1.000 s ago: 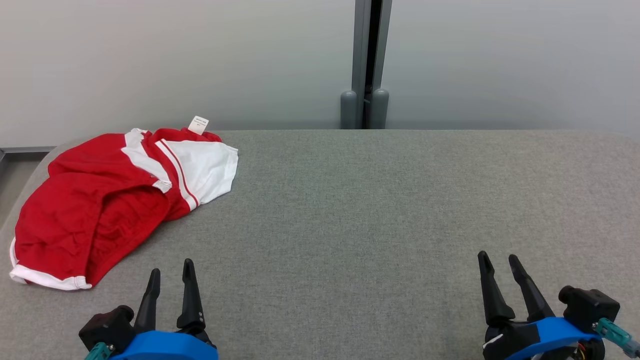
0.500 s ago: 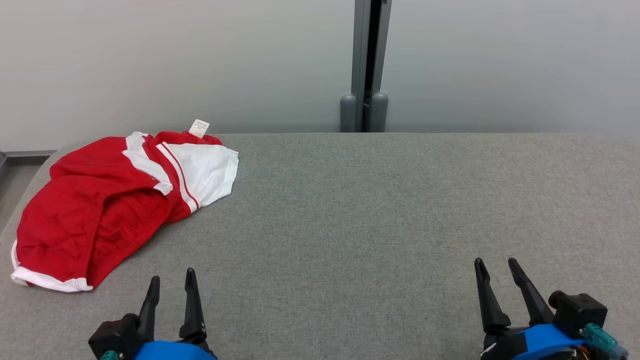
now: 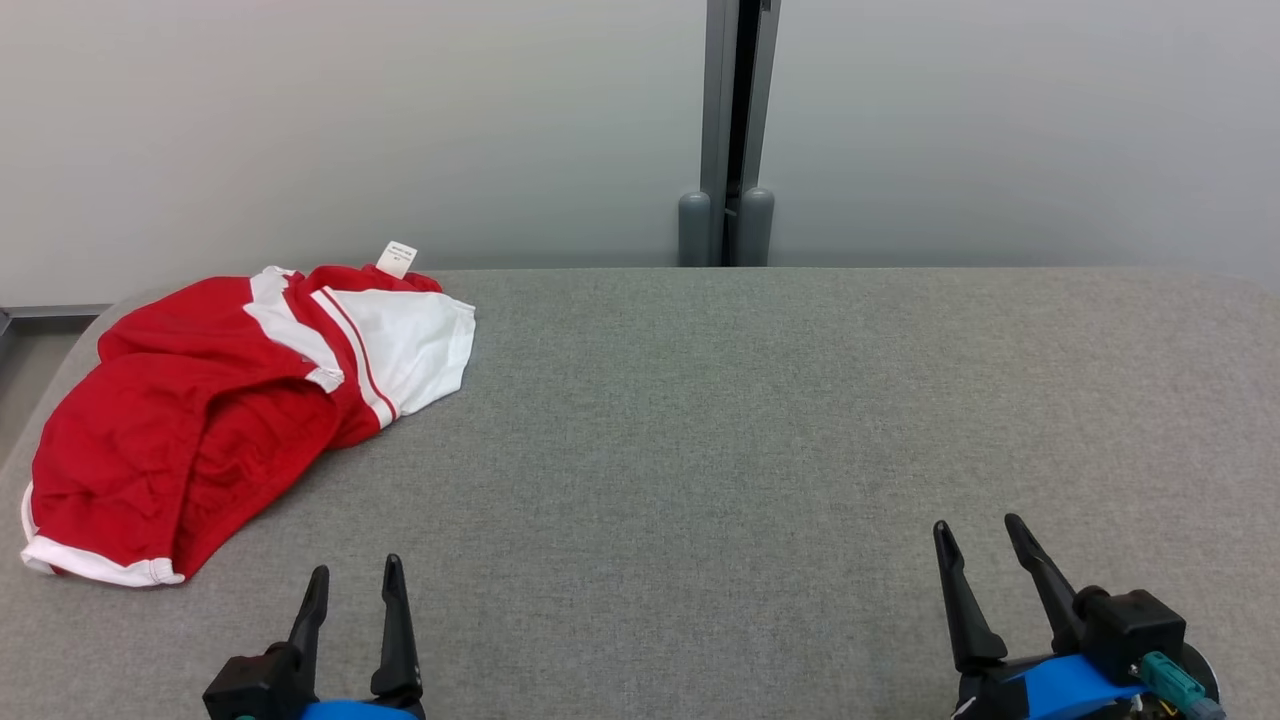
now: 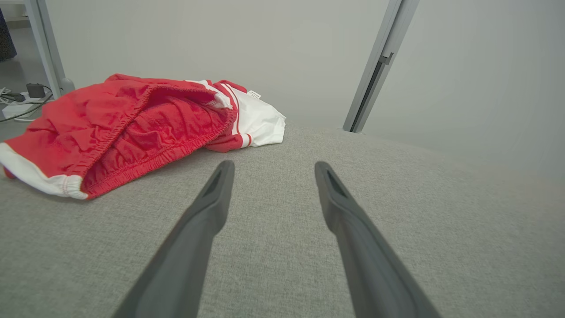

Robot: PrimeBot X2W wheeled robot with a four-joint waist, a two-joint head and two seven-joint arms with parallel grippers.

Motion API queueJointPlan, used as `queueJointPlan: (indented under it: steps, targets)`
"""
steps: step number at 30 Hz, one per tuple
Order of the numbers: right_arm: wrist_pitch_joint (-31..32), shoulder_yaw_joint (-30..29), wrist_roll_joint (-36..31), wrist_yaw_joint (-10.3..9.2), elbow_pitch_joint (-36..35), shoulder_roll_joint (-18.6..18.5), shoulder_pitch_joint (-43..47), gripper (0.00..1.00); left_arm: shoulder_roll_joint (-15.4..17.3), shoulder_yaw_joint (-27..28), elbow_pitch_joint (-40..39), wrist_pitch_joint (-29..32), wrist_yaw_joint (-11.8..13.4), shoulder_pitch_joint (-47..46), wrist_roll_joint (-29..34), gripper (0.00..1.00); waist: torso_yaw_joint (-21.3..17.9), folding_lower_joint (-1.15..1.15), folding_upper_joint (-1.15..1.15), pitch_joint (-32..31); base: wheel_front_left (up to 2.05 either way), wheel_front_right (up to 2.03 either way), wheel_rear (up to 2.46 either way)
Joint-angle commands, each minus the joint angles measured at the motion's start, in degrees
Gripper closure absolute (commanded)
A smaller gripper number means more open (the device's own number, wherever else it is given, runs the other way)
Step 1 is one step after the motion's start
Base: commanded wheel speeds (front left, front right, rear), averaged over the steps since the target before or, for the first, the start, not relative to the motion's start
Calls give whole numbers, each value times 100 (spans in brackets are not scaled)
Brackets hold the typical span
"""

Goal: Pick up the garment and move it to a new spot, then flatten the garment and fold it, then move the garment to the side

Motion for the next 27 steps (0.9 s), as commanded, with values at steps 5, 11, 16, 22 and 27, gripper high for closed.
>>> queueJointPlan:
  steps: [5,11,16,22,27]
  targets:
    - [-101,26,-290,12,9,-39,56,0,2,-20,40,-91,2,31,232,0,-7,0,0,-1,0,0,0]
    - [-159,37,-534,9,44,-40,64,0,1,-65,107,-151,14,48,432,0,-10,0,0,-4,0,0,0]
    - [-211,47,-716,9,85,-42,66,0,1,-87,164,-201,29,62,606,0,-15,0,0,-8,0,0,0]
    - [-233,51,-796,8,113,-42,55,0,0,-90,222,-228,40,50,665,0,-18,0,0,-8,0,0,0]
    - [-233,54,-784,8,129,-42,44,0,-1,-77,275,-228,44,20,650,0,-15,0,0,-12,0,0,0]
